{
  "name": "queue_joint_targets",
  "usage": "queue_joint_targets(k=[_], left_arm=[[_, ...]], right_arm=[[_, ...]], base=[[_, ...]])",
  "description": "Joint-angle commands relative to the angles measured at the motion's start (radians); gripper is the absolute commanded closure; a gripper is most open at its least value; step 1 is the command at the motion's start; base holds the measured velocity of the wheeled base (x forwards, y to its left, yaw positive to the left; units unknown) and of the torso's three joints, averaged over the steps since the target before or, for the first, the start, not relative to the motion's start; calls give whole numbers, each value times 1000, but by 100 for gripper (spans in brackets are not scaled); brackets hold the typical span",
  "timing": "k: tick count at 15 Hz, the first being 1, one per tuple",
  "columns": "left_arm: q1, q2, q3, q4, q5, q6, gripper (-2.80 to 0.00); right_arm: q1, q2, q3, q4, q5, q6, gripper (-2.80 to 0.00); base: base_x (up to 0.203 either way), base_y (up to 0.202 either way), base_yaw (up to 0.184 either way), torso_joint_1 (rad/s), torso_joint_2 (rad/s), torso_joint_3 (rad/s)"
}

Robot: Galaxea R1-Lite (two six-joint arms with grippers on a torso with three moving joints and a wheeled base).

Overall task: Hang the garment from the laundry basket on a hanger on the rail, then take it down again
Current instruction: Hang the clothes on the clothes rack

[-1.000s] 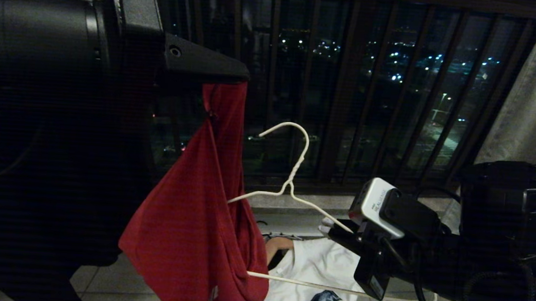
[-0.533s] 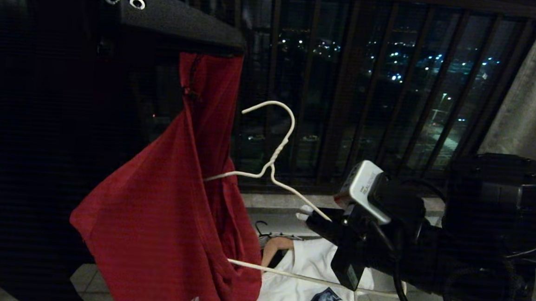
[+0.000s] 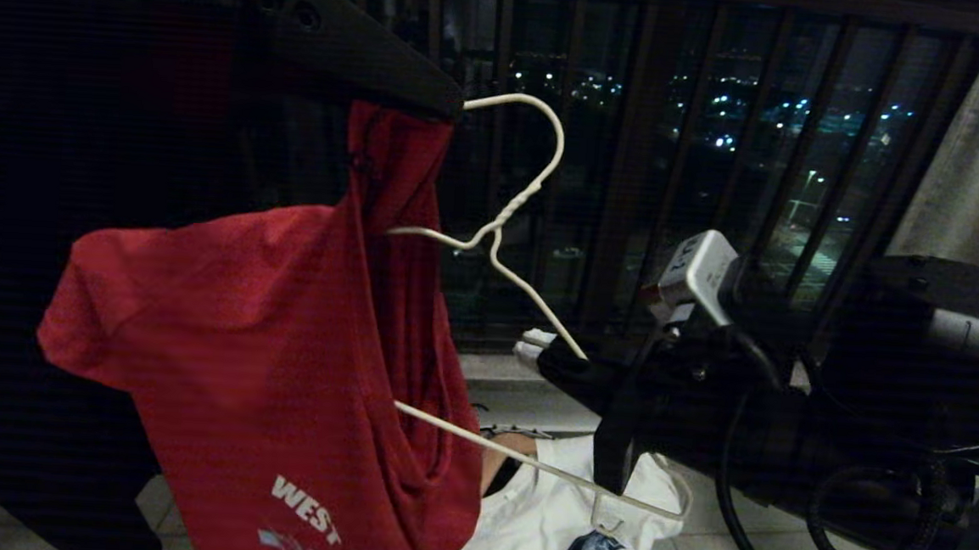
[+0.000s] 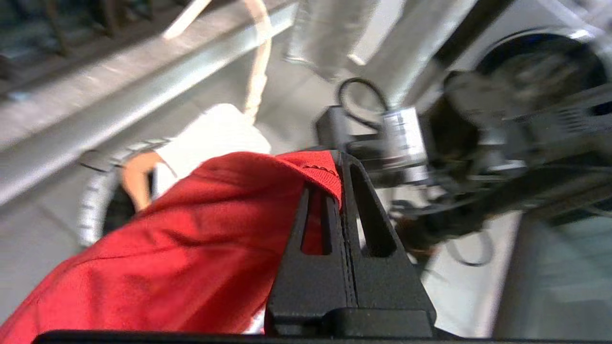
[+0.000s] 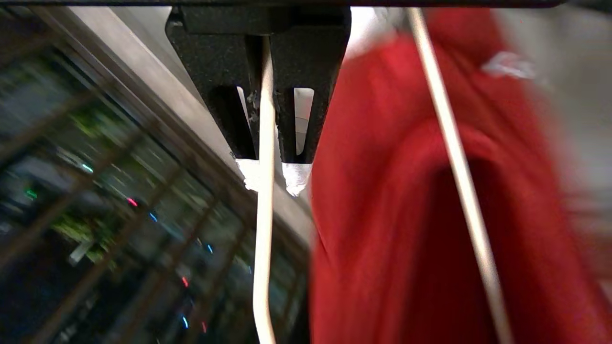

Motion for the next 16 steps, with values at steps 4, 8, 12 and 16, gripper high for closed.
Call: queue_joint_targets(k=[4, 8, 12, 16], left_arm=[[-1, 50, -4, -53, 45, 26, 0], [-10, 60, 27, -132, 85, 23, 0], [-23, 52, 105, -256, 96, 19, 0], [-46, 72, 105, -260, 166, 23, 0]], right_arm=[[6, -41, 17, -16, 27, 49, 0], [43, -48, 16, -13, 45, 102, 0], [46, -45, -10, -14, 79, 136, 0], [47, -48, -23, -14, 87, 157, 0]], base=[[0, 0, 0, 0, 0, 0], [0, 0, 0, 0, 0, 0], [0, 0, 0, 0, 0, 0], [0, 0, 0, 0, 0, 0]])
